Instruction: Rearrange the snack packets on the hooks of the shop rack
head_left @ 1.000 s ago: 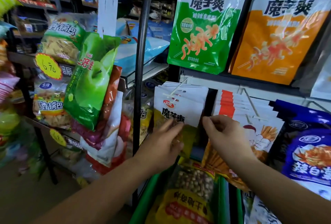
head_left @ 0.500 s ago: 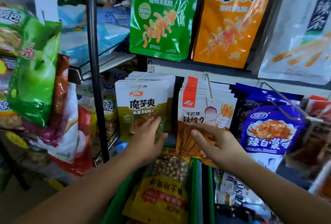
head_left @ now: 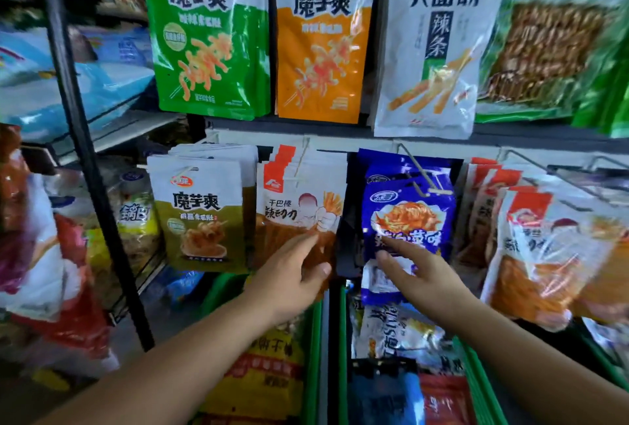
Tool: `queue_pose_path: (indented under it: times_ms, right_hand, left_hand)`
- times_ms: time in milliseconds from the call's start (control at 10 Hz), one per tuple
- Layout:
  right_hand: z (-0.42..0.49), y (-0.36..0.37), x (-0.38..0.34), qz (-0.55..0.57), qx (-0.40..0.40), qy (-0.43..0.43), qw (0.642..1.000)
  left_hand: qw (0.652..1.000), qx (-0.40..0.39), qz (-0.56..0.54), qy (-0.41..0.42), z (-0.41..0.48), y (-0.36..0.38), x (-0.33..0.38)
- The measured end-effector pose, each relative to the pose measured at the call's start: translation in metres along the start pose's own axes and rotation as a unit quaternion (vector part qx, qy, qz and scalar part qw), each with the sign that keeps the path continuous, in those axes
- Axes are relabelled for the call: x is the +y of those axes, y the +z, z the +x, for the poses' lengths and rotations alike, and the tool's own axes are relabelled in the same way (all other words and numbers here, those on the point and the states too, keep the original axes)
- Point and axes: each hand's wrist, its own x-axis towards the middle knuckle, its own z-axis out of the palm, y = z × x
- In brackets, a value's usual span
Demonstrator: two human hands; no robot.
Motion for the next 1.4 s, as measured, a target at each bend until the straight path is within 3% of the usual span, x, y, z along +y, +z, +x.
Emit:
queue_pose_path:
  times_ms: [100, 300, 500, 600, 800, 1100, 1400]
  right_hand:
    - [0.0, -0.003, 0.014, 0.08, -0.046, 0.003, 0.996]
    - [-0.011, -0.004, 0.044, 0.128, 0.036, -0.001, 0.991]
    - [-0.03, -0.057, 0.069, -0.011, 0.19, -0.005, 0.982]
    - [-0.042, -0.085, 0.088, -0.101, 0.281, 0.05, 0.953]
    - [-0.058, -0.105, 0.118, -0.104, 0.228, 0.086, 0.964]
    - [-0.071, -0.111, 0.106, -0.101, 0.228, 0.074, 0.966]
    - [-0.045, -0.06, 0.06, -0.044, 0.072, -0.014, 0.996]
  left_hand:
    - [1.0, 0.003, -0.003, -0.013, 0.003, 0.012, 0.005]
    - [0.999, 0.007, -0.024, 0.022, 0.012, 0.033, 0.036]
    - [0.99, -0.061, -0.117, 0.042, 0.033, 0.086, 0.084]
    - [0.991, -0.054, -0.112, 0.042, 0.038, 0.112, 0.103]
    - [0.992, -0.046, -0.106, 0.043, 0.04, 0.135, 0.121]
    - [0.992, -0.048, -0.114, 0.003, 0.018, 0.108, 0.113]
    - [0.994, 0.009, -0.107, -0.017, -0.02, 0.083, 0.076]
